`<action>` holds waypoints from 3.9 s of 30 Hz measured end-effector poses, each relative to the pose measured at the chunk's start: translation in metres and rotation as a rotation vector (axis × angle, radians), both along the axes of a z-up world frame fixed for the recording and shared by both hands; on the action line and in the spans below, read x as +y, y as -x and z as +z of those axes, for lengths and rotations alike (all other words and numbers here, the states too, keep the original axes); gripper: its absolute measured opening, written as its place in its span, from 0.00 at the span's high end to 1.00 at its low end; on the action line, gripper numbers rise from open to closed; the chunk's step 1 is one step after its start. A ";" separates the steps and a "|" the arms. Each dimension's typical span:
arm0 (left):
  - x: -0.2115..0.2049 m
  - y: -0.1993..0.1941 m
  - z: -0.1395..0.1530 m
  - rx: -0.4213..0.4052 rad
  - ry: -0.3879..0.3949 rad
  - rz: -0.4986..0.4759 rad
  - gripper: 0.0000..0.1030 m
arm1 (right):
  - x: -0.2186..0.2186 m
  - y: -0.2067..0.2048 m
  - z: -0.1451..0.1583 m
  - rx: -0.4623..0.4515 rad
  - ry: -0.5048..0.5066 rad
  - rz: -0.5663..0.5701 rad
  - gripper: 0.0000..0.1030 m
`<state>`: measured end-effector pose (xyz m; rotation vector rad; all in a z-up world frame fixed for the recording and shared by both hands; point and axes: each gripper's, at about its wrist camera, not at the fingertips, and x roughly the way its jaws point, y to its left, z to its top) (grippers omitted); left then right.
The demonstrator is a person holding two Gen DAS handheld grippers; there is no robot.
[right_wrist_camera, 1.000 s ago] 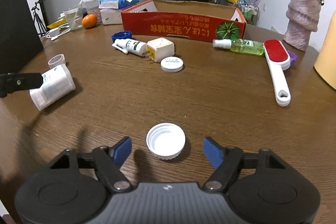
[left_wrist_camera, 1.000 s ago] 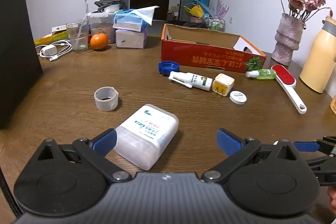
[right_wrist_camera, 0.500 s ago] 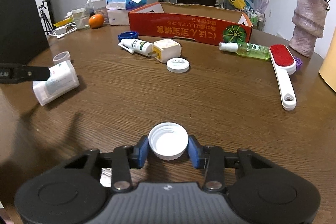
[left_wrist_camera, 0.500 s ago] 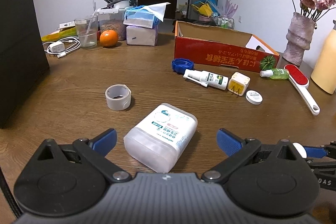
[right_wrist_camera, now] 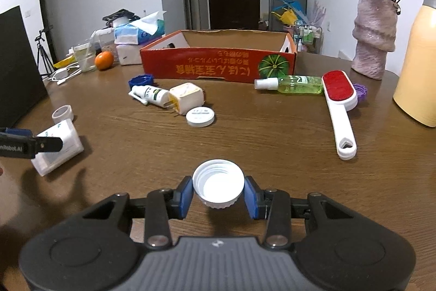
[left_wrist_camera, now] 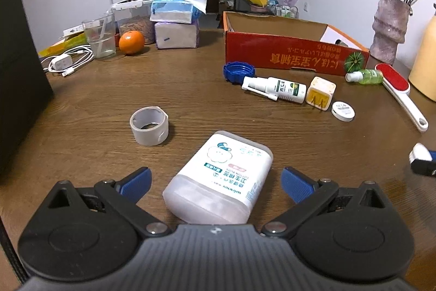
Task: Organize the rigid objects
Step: 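Close the left tool on the white cotton-bud box, then carry the cotton-bud box with the left tool while the right tool carries the cap to the cardboard box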
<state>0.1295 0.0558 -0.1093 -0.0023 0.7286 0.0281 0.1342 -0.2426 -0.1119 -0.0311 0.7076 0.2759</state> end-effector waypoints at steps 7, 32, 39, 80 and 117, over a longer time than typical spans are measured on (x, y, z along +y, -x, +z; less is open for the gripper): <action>-0.001 -0.017 -0.011 0.016 -0.030 -0.038 0.00 | -0.003 -0.002 0.005 -0.019 -0.012 -0.011 0.62; -0.001 -0.026 -0.001 -0.001 0.025 -0.047 0.36 | -0.018 -0.014 0.015 -0.069 -0.049 -0.050 0.62; -0.003 -0.027 0.025 -0.057 0.025 -0.026 0.36 | -0.022 -0.020 0.024 -0.105 -0.058 -0.056 0.62; -0.079 -0.114 0.088 -0.265 0.142 -0.005 0.36 | -0.006 -0.117 0.066 -0.273 -0.169 -0.089 0.62; -0.086 -0.224 0.076 -0.272 0.120 0.068 0.36 | 0.020 -0.224 0.057 -0.267 -0.172 -0.165 0.62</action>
